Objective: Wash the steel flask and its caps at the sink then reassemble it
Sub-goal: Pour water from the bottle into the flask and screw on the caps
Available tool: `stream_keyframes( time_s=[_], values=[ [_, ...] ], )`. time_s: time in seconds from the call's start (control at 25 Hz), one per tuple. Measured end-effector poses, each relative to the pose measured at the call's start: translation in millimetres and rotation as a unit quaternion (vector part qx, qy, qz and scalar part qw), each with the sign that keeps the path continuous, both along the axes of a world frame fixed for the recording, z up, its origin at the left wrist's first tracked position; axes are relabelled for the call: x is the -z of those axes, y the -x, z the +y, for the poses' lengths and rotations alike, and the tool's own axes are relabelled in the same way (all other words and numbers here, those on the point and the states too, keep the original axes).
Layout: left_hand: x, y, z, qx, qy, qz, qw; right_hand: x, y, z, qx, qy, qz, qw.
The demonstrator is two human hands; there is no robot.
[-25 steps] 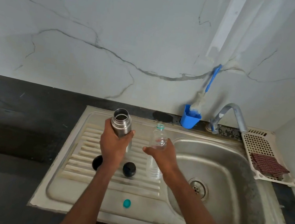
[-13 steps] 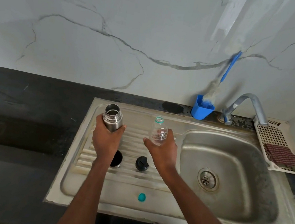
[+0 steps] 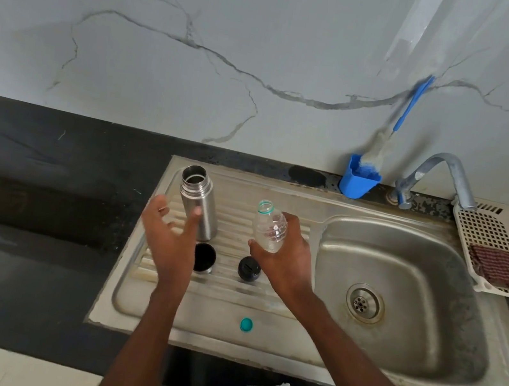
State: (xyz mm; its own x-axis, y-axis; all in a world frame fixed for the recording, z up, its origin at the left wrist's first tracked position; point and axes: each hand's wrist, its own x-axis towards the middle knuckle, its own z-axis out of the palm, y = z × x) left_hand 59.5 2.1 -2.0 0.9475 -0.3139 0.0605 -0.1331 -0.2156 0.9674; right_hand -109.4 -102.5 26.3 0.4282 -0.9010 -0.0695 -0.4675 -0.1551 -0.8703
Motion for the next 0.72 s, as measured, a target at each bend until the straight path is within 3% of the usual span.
stream_keyframes(
  time_s=[0.08, 0.16, 0.24, 0.36, 0.48, 0.72],
  values=[
    [5, 28, 29, -0.042, 0.026, -0.103, 0.994, 1, 16, 0, -0.025, 0.037, 0.027, 0.999],
    [20, 59, 51, 0.013, -0.029, -0.149, 0.988, 5, 32, 2, -0.051, 0.063, 0.042, 0.996],
    [42, 91, 61, 0.115, -0.149, -0.155, 0.97, 13, 46, 11, -0.083, 0.071, 0.058, 0.992],
    [67, 127, 63, 0.249, -0.293, -0.149, 0.911, 25, 61, 25, -0.121, 0.078, 0.072, 0.987],
    [77, 152, 57, 0.268, -0.359, -0.125, 0.885, 33, 82, 29, -0.151, 0.065, 0.066, 0.984],
    [82, 170, 51, 0.238, -0.381, -0.123, 0.885, 41, 127, 19, -0.157, 0.031, 0.083, 0.984]
  ],
)
